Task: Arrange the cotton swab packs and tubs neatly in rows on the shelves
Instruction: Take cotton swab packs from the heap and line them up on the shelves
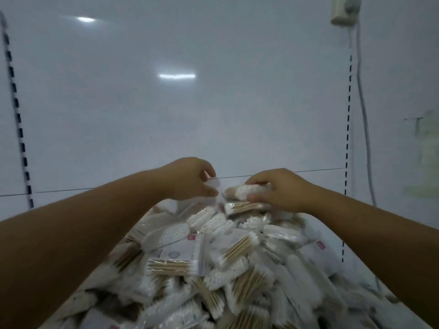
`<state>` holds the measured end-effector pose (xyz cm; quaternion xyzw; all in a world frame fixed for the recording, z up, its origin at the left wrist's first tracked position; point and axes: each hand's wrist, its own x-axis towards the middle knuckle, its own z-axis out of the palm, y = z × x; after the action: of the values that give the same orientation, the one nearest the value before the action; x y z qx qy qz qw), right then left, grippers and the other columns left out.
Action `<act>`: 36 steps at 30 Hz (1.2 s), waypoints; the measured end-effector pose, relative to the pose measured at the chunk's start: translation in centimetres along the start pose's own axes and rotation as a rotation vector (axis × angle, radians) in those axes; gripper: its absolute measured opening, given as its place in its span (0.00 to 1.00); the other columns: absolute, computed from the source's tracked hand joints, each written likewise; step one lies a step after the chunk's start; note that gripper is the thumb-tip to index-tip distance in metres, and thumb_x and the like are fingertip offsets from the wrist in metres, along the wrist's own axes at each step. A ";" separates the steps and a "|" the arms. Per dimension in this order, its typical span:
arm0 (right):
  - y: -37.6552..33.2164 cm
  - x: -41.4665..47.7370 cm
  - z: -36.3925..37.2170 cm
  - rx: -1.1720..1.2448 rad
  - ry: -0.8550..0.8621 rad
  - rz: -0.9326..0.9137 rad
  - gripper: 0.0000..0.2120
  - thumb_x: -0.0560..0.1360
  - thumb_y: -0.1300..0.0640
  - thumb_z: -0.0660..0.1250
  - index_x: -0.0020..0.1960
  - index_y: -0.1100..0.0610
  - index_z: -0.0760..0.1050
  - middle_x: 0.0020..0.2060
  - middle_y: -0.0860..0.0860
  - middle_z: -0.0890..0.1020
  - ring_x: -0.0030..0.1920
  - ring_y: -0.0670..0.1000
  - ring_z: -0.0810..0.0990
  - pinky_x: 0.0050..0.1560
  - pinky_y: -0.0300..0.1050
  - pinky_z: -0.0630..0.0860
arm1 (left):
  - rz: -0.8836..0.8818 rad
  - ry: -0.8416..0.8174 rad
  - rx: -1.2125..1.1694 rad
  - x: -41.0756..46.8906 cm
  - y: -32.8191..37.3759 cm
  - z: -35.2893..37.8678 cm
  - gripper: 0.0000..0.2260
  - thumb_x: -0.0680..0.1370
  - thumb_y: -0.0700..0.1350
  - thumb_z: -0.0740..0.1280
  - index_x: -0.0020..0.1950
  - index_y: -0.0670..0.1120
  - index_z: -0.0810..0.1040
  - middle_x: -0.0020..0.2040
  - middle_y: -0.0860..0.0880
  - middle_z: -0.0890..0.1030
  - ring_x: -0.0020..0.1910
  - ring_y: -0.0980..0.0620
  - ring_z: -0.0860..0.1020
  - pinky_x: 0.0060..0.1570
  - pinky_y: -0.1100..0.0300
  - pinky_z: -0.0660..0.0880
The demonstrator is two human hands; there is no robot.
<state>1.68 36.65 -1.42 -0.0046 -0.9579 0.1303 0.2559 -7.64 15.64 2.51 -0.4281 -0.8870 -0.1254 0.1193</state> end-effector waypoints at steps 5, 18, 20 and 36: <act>1.1 1.3 -0.9 0.396 0.154 -0.010 0.19 0.78 0.46 0.62 0.47 0.62 0.79 0.38 0.54 0.80 0.37 0.51 0.80 0.40 0.46 0.75 | -0.067 0.145 -0.324 0.0 0.0 -0.1 0.19 0.75 0.49 0.72 0.65 0.50 0.74 0.59 0.52 0.77 0.54 0.54 0.78 0.55 0.58 0.76; -0.7 0.4 0.0 -0.190 -0.250 -0.163 0.34 0.66 0.44 0.76 0.68 0.44 0.67 0.57 0.40 0.75 0.57 0.42 0.73 0.56 0.37 0.70 | -0.251 0.183 -1.010 -1.8 -1.9 -1.8 0.03 0.76 0.35 0.67 0.48 0.41 0.75 0.46 0.40 0.84 0.40 0.47 0.83 0.35 0.56 0.81; -0.2 0.2 0.7 -0.168 -0.174 -0.192 0.20 0.68 0.50 0.75 0.58 0.44 0.74 0.52 0.39 0.77 0.53 0.42 0.75 0.53 0.37 0.71 | -0.280 0.189 -1.103 -2.1 -2.7 -1.8 0.06 0.77 0.34 0.65 0.53 0.40 0.74 0.49 0.39 0.82 0.42 0.44 0.83 0.36 0.53 0.82; -6.4 3.1 1.8 0.262 0.209 -0.486 0.23 0.72 0.55 0.73 0.65 0.45 0.73 0.61 0.41 0.71 0.61 0.38 0.71 0.65 0.38 0.70 | -0.236 0.070 -1.226 -5.3 -5.3 -2.1 0.26 0.66 0.43 0.70 0.64 0.40 0.75 0.52 0.43 0.84 0.47 0.49 0.83 0.44 0.57 0.82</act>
<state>-1.57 30.22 0.17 0.2445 -0.8744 0.1866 0.3753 -8.45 7.90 2.16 -0.3135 -0.6906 -0.6379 -0.1335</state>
